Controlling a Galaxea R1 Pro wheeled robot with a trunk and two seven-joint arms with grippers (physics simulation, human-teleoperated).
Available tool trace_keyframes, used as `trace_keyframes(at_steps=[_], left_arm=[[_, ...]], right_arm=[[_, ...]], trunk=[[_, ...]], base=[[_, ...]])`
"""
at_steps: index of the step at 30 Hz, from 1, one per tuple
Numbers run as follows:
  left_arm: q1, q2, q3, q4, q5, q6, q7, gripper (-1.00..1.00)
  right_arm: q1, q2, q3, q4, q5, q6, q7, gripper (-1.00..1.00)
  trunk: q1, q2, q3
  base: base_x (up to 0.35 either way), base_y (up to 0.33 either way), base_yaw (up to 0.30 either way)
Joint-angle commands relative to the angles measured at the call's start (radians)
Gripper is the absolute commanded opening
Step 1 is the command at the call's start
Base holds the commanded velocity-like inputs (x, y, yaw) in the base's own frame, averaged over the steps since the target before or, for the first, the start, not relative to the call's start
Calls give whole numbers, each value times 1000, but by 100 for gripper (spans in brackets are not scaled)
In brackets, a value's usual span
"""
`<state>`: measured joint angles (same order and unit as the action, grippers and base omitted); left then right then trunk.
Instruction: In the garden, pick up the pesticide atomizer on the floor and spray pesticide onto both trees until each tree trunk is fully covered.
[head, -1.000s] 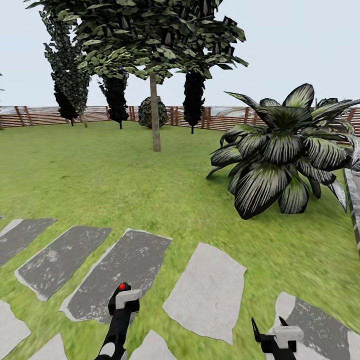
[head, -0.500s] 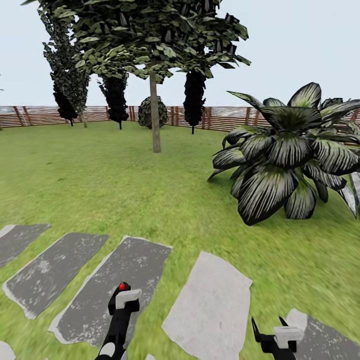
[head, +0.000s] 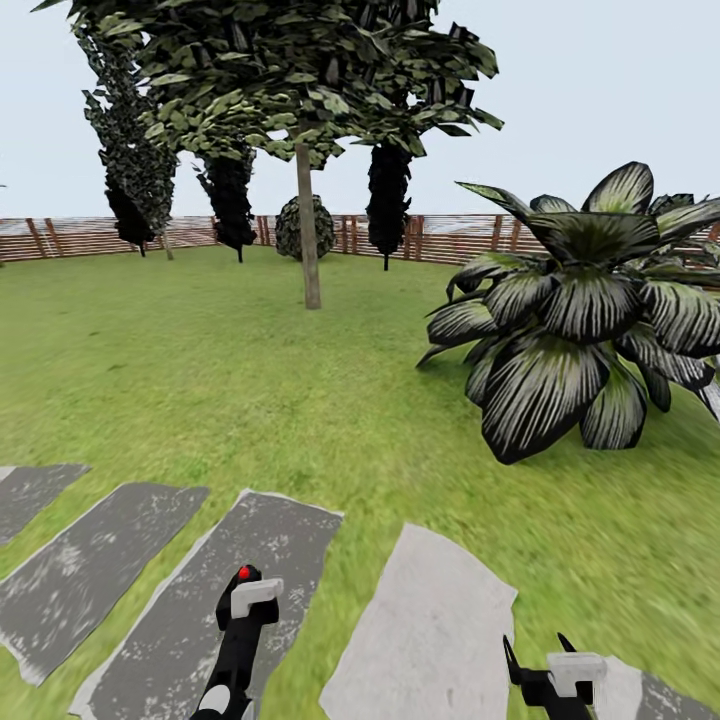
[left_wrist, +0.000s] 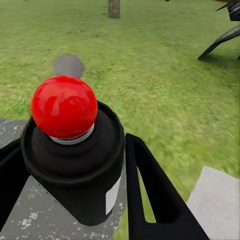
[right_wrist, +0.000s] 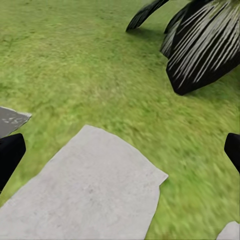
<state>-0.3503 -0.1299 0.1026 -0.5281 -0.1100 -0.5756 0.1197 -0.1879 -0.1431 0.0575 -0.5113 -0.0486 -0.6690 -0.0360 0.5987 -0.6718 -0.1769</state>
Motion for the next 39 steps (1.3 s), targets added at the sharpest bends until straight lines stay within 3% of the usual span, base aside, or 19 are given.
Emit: trace_keyframes(at_steps=[1,39], left_arm=[[-1,-1,5,0,-12,-3,5,-100],[-1,-1,5,0,-11,-3,5,-100]], right_arm=[[-1,-1,6,1,-5,-3,-4,100],[-1,-1,7,5,-4,-1,-3,100]], trunk=[[1,-1,-2],[1,-1,-2]], base=[[350,0,0],[350,19,0]])
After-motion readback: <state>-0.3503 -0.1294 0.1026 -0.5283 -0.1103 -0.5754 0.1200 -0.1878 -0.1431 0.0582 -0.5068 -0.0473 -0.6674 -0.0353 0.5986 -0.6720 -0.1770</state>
